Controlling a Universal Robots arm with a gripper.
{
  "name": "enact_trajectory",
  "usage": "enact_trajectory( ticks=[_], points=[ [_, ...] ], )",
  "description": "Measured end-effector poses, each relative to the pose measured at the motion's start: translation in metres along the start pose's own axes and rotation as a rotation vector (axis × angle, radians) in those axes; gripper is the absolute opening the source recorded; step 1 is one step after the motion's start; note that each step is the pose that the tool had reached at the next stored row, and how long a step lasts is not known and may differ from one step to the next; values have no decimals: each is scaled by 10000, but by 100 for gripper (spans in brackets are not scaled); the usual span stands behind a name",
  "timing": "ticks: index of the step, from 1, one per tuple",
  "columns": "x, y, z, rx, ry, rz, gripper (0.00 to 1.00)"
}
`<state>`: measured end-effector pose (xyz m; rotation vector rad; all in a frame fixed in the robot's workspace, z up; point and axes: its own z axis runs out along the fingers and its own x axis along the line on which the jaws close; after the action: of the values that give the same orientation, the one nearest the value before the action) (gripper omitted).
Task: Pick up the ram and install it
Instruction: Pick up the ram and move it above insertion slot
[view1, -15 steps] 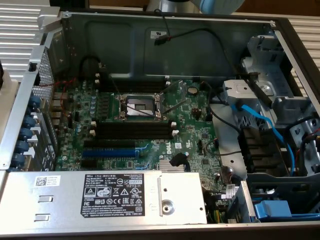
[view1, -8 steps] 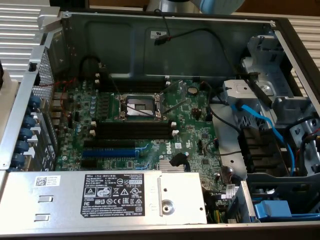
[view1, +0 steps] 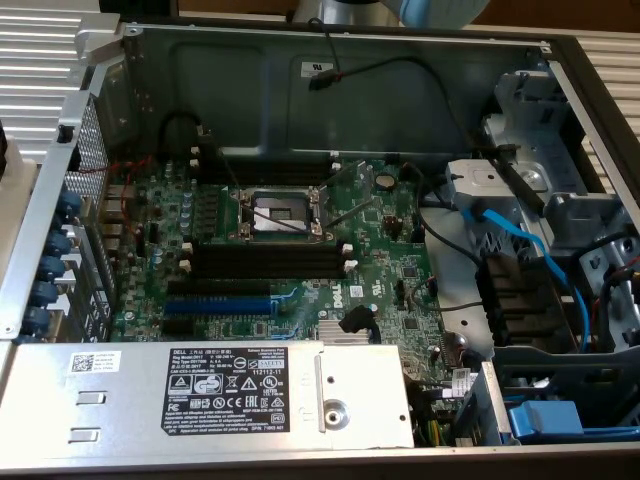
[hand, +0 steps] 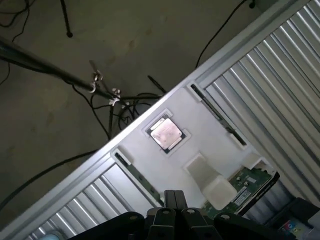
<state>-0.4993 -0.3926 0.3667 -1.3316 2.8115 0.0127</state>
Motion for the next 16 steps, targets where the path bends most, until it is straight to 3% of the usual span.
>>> enact_trajectory(
  ticks=[10, 16],
  points=[
    [1, 0, 23, -70, -1, -1818, 11],
    [2, 1, 59, -236, 84, -2905, 11]
  ],
)
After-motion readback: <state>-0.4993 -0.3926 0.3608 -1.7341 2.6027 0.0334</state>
